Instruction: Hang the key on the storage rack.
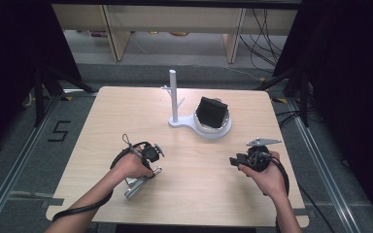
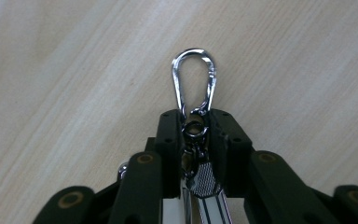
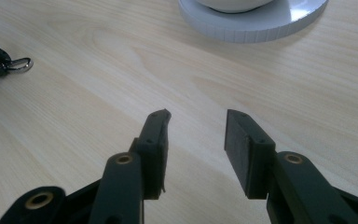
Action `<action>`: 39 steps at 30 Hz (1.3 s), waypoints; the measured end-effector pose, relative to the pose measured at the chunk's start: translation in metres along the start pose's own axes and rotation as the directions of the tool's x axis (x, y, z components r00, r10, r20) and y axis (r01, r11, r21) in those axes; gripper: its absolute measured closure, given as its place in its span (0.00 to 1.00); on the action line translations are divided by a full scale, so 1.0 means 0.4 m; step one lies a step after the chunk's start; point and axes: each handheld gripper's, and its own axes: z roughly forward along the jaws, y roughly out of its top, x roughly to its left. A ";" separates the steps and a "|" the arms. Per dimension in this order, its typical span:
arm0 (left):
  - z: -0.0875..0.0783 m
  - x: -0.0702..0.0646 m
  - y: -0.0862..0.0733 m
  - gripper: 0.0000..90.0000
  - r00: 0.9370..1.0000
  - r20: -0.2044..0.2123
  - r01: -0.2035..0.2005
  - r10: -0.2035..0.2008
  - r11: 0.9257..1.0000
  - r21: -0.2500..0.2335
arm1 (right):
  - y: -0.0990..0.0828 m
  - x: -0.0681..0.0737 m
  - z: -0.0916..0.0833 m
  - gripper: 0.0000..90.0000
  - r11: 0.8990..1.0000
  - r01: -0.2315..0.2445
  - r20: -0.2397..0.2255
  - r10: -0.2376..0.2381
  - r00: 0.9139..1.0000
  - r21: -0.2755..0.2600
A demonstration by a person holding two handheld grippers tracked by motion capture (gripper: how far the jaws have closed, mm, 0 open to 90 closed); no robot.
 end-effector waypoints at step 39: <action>-0.038 -0.017 -0.166 0.84 0.993 -0.043 0.073 -0.110 0.859 -0.506 | -0.007 -0.005 0.013 0.66 0.999 0.034 0.007 -0.034 0.999 -0.013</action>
